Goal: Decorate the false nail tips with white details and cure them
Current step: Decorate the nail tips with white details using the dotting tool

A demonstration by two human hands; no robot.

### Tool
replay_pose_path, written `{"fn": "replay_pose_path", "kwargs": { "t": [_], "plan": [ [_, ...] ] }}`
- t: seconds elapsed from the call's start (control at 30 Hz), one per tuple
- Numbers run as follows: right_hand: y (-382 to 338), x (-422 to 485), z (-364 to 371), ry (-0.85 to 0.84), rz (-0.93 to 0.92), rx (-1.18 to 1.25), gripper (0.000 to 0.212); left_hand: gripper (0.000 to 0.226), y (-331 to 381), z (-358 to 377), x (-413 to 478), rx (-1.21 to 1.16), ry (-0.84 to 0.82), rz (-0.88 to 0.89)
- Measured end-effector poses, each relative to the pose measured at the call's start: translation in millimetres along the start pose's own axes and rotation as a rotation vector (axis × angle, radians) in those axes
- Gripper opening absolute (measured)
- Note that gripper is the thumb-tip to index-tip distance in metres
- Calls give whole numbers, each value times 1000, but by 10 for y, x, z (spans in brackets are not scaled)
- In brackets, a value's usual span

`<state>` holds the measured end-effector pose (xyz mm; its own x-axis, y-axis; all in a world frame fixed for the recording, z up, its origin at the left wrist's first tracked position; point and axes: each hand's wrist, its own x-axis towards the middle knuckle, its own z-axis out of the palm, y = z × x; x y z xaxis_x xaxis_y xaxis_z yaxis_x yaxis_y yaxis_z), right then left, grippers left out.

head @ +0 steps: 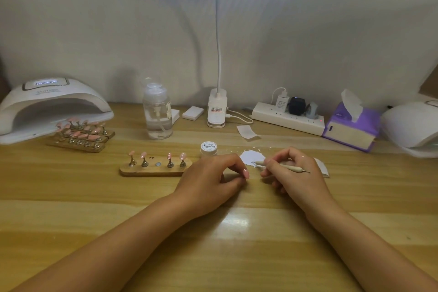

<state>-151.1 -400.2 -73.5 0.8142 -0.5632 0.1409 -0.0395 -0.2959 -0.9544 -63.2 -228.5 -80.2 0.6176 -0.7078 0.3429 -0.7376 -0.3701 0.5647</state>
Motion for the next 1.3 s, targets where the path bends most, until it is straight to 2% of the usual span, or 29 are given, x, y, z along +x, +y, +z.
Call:
{"fn": "replay_pose_path", "kwargs": {
  "t": [0.13,0.3,0.4,0.6,0.73,1.0,1.3],
  "plan": [
    [-50,-19,-12,90,-10,86,10,12,9,-14,0,-15,0,-2],
    [-146,-63,-22,109,-99,174,4,17,13,-23,-2,-6,-3,2],
    [-188,-120,46,50,20,328,20,18,17,-22,-5,9,4,9],
    [-177,-182,127,-51,32,215,21,23,21,-22,-4,15,14,27],
    [-167,-187,131,-52,31,148,19,26,33,-23,-7,31,27,36],
    [-165,-196,137,-80,16,127,21,17,38,-29,-7,40,30,35],
    [-179,-203,132,-95,10,112,21,25,59,-44,-1,42,22,31]
  ]
}}
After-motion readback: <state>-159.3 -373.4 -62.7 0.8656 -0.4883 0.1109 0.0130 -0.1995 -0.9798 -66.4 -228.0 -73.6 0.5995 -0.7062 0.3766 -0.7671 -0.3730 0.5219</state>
